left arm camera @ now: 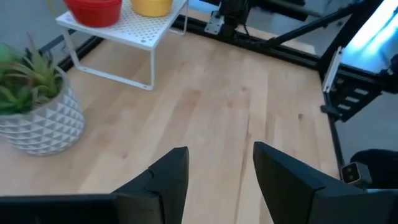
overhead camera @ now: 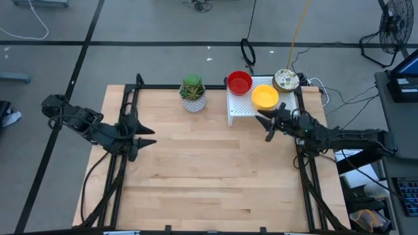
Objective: Pick & Place Mini bowls
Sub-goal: Return to Home Position
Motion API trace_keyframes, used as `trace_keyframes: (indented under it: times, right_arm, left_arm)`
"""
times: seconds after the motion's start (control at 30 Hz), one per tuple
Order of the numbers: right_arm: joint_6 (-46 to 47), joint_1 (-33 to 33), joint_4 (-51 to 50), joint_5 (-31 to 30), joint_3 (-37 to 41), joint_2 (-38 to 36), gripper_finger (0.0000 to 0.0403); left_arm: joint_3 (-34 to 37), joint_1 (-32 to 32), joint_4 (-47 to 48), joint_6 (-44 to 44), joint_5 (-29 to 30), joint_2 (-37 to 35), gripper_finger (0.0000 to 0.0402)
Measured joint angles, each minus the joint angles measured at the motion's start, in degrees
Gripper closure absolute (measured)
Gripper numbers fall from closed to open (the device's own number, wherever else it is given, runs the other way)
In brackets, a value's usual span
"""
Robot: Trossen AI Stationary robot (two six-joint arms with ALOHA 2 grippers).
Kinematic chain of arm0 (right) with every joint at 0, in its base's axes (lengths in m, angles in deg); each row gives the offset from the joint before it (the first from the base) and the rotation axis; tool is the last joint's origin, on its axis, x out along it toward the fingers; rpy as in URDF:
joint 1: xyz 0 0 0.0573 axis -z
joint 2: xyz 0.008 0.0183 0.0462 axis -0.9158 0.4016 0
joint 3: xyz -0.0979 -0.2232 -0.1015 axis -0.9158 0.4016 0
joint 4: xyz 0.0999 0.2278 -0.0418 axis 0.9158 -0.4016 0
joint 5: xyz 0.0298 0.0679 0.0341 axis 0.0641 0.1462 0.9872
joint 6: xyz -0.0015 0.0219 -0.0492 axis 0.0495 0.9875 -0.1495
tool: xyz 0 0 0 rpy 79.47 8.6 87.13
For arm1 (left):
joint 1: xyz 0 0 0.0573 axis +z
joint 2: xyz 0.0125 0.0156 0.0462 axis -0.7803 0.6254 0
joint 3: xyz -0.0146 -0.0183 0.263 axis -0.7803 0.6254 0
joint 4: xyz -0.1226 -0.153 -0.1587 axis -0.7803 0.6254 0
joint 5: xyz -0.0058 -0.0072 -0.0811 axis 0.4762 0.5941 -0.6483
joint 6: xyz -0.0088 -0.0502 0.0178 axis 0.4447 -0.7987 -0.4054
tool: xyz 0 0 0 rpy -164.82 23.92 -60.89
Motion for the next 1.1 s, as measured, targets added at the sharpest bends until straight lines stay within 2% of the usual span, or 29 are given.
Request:
trace_keyframes:
  times: [0.27,0.5,0.83,1.1]
  right_arm:
    - [0.05,0.00,14.34,5.90,8.13,-0.81,0.0280]
    - [1.50,0.00,15.66,5.94,9.77,-0.69,0.0280]
    - [3.95,0.02,15.78,5.83,9.90,-0.70,0.0280]
    - [4.02,0.04,15.32,4.40,9.97,-0.70,0.0280]
  left_arm:
    - [13.59,0.00,-13.25,1.28,-0.44,-7.93,0.0217]
    - [26.56,0.13,-32.33,7.26,-2.66,-11.41,0.0217]
    - [45.43,1.37,-65.87,11.34,-13.64,-11.40,0.0217]
    - [54.57,7.33,-81.83,12.35,-26.42,-11.40,0.0217]
